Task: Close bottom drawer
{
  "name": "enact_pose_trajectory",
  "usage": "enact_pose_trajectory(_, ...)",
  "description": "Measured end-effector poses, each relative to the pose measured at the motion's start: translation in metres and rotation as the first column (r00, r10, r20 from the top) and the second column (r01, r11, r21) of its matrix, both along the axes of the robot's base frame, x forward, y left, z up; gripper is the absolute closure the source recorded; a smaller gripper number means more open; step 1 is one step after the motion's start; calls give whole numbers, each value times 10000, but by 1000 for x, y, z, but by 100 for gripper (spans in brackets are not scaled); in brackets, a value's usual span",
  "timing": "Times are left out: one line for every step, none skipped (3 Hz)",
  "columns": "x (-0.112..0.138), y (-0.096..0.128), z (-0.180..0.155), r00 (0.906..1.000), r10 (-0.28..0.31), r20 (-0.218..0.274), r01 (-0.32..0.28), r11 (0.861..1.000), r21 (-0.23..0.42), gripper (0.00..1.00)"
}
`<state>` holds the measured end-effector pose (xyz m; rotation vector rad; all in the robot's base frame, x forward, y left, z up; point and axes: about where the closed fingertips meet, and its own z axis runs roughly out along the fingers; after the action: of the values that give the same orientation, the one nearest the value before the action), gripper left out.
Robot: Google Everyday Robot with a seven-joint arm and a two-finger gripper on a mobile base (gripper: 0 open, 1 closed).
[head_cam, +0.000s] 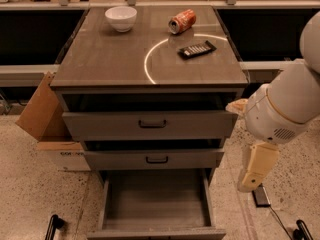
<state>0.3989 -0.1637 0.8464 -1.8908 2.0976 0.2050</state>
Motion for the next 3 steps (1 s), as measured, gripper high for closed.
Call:
enact_pose_trajectory(0, 1, -1, 10000, 75, -16, -75, 9999, 86, 0)
enact_pose_trajectory(0, 15, -45, 9966, 718, -401, -685, 9946, 783, 0)
enact_pose_trajectory(-3, 46, -118, 9795, 1721, -1044, -1504, 9704, 1888, 0)
